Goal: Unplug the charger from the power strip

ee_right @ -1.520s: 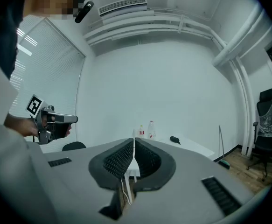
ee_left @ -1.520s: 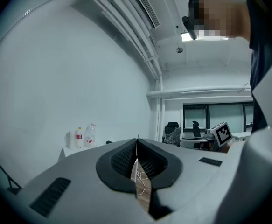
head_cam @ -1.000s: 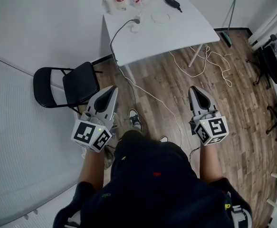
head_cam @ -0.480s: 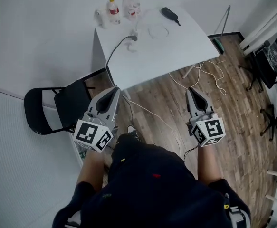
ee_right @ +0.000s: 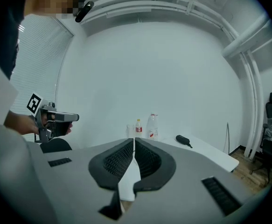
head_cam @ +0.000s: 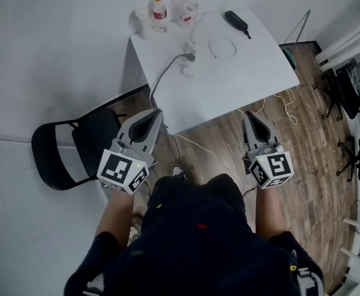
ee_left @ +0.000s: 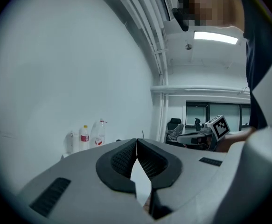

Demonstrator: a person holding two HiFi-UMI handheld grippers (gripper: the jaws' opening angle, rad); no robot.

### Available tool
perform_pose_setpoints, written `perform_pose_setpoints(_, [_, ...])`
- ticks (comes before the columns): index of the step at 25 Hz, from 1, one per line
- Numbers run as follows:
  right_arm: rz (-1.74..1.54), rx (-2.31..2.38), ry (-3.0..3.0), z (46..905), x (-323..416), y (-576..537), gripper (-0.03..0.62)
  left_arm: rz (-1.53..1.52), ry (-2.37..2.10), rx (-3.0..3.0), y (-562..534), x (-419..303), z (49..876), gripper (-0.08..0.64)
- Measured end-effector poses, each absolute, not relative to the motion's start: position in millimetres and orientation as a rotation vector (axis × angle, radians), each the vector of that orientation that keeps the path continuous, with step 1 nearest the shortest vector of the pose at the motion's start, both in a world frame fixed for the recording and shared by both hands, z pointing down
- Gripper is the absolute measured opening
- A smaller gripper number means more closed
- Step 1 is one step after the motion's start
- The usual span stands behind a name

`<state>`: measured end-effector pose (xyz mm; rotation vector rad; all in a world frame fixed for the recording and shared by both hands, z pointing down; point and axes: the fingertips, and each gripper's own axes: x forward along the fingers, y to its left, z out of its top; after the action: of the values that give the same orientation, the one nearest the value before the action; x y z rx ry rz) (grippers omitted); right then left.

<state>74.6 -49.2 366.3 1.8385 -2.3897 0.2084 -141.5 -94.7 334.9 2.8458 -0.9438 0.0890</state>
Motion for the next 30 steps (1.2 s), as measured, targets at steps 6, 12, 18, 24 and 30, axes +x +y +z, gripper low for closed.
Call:
perform_pose_setpoints(6, [0.223,1.787,-2.401,374.2,67.4,-89.1,0.026,0.101,-0.936,2.796,-130.9,-141.8,349.4,0.023])
perform_pose_setpoints(12, [0.229,1.714,-2.468,383.8,84.6,-138.5,0.026,0.123,-0.991,2.765,-167.0,-122.3,356.9,0.023])
perform_pose_setpoints(18, [0.171,1.573,-2.567,383.1,106.0,-208.5,0.028,0.105,-1.083,2.684,-217.6,-93.3,369.3,0.023])
perform_pose_setpoints(24, [0.187,1.469,-2.628,400.9,131.4,-276.4,0.028,0.167,-1.204,2.607,-261.2,-66.5,393.0,0.023])
perform_pose_setpoints(30, [0.211,1.419,-2.566,433.4,138.0,-335.0,0.029,0.238,-1.191,2.539,-301.7,-44.5,442.1,0.023])
